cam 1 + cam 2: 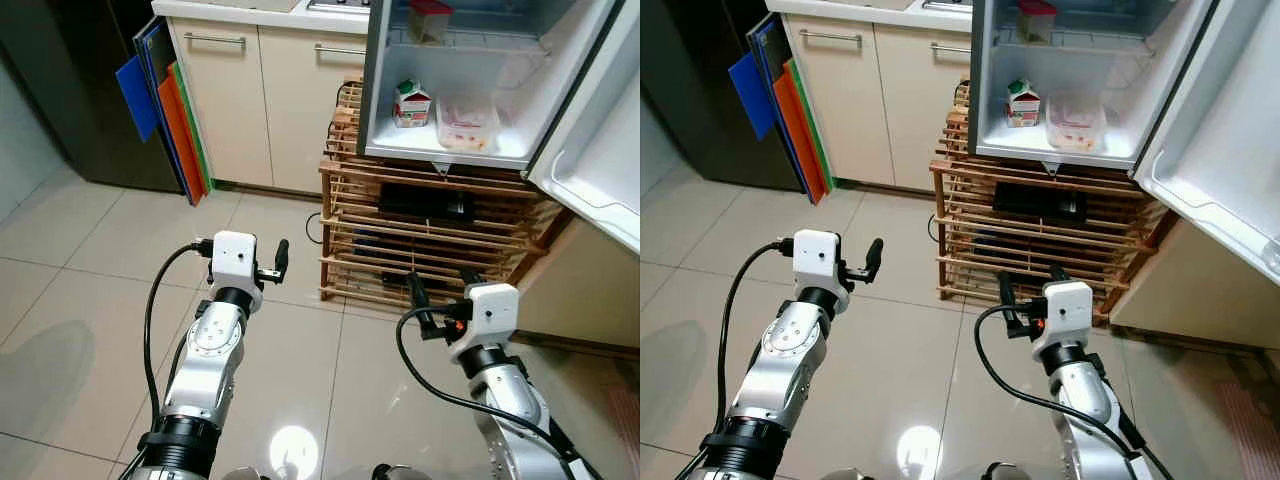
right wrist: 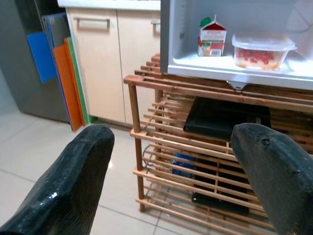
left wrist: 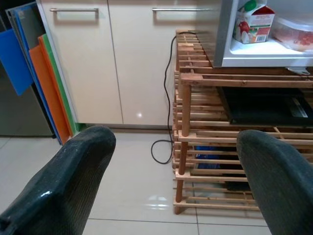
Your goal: Restocking fridge
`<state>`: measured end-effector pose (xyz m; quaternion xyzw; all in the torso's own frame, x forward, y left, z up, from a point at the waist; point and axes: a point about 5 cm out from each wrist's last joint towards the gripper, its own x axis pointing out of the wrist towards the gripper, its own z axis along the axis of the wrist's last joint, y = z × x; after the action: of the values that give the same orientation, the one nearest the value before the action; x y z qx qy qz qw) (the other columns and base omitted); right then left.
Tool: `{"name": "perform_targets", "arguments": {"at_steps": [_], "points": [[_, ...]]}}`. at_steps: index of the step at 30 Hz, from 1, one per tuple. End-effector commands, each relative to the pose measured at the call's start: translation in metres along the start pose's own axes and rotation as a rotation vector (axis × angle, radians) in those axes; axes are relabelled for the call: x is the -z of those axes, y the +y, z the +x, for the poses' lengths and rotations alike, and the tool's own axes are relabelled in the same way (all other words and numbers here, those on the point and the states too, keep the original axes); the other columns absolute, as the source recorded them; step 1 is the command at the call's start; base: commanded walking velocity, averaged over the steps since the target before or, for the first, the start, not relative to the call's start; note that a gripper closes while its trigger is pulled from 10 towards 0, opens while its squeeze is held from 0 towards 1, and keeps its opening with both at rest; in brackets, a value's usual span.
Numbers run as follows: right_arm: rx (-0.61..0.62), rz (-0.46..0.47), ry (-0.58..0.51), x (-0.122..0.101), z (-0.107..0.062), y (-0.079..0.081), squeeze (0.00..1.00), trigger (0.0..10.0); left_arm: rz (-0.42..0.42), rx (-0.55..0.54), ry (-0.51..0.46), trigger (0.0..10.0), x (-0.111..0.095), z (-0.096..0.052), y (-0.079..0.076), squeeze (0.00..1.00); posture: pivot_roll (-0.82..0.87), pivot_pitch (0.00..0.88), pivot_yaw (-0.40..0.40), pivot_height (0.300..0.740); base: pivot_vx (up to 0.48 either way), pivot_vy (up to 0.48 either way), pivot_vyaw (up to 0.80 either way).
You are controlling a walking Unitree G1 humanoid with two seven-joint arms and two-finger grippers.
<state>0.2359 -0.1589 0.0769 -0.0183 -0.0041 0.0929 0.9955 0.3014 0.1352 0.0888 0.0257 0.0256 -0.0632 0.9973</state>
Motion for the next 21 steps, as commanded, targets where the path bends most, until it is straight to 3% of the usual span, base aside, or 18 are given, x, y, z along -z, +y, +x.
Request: {"name": "perform_targets", "arguments": {"at_steps": [1,4,7,10,12,13,16,21], "points": [[-0.054,-0.041,0.038,0.005,-0.002,0.007,0.0,10.0,0.01,-0.001,-0.009,10.0,-0.003,0.002,0.0,0.0,0.03,0.048,0.008,0.74,0.0,0.0,0.0],[-0.03,-0.052,0.036,0.002,0.004,0.005,0.0,10.0,0.009,-0.001,-0.005,10.0,-0.002,0.001,-0.001,0.0,0.03,0.049,0.008,0.74,0.0,0.0,0.0],[0.003,-0.011,-0.016,-0.011,0.021,0.008,0.0,10.0,0.003,-0.01,-0.003,10.0,-0.002,0.0,0.003,0.0,0.04,0.042,0.014,0.74,0.0,0.0,0.0],[0.049,-0.001,-0.041,-0.017,0.023,0.006,0.0,10.0,-0.007,-0.017,-0.011,10.0,-0.005,-0.001,0.006,0.0,0.05,0.042,0.021,0.74,0.0,0.0,0.0],[0.079,0.012,-0.043,-0.018,0.023,0.004,0.0,10.0,-0.008,-0.022,-0.013,10.0,-0.006,-0.002,0.01,0.0,0.04,0.042,0.022,0.74,0.0,0.0,0.0],[0.15,0.031,-0.044,-0.016,0.017,-0.005,0.0,10.0,-0.001,-0.055,-0.013,10.0,-0.007,-0.008,0.024,0.0,0.04,0.045,0.026,0.74,0.0,0.0,0.0],[0.209,0.031,-0.041,-0.014,0.008,-0.014,0.0,10.0,-0.008,-0.086,0.011,10.0,-0.002,-0.016,0.036,0.0,0.04,0.046,0.031,0.74,0.0,0.0,0.0],[0.258,0.014,-0.029,-0.009,-0.003,-0.018,0.0,10.0,-0.031,-0.078,0.037,10.0,0.002,-0.015,0.032,0.0,0.04,0.044,0.046,0.74,0.0,0.0,0.0]]}}
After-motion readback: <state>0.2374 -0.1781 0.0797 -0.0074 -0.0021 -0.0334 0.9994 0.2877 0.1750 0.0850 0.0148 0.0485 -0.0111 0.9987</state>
